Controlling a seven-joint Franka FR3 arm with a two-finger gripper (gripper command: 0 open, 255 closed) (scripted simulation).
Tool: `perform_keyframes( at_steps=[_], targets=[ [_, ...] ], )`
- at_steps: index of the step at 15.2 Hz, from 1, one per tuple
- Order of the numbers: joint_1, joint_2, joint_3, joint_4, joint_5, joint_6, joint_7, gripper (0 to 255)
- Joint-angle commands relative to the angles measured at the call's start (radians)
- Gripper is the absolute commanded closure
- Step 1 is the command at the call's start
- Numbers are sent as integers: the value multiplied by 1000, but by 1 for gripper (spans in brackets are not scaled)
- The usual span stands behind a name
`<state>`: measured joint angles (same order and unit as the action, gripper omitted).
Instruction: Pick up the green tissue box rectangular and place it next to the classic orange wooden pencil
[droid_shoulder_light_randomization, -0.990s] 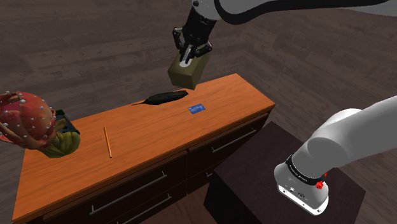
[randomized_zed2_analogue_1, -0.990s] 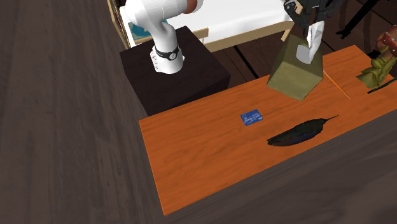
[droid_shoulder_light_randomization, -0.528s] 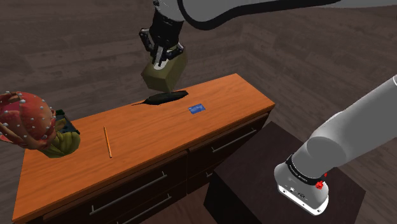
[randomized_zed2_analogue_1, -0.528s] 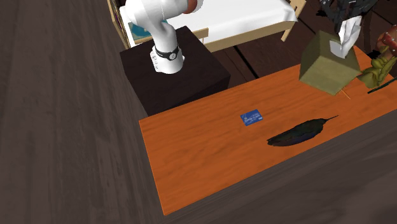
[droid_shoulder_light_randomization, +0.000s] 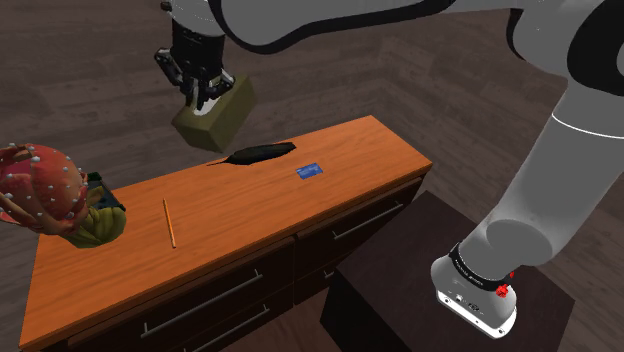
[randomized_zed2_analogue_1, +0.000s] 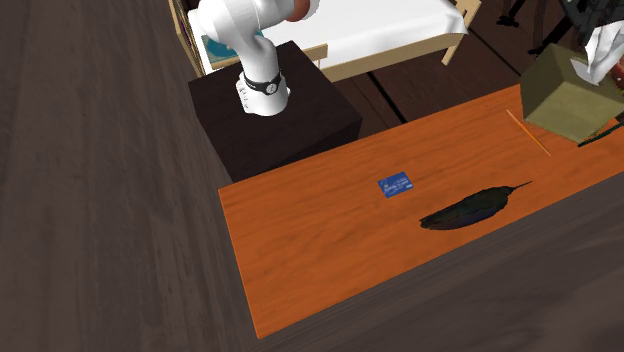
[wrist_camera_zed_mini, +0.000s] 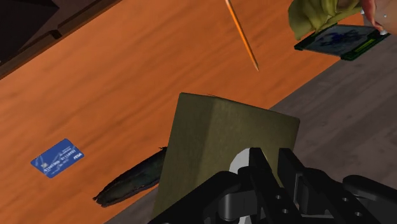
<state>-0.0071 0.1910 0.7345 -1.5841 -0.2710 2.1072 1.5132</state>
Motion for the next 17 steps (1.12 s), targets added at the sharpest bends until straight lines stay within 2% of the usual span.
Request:
perform_keyframes(
  at_steps=[1,17],
  targets=[
    [23,34,-2,19,-37,4,30,255],
    [19,57,-23,-168,-87,204,85,255]
  ],
)
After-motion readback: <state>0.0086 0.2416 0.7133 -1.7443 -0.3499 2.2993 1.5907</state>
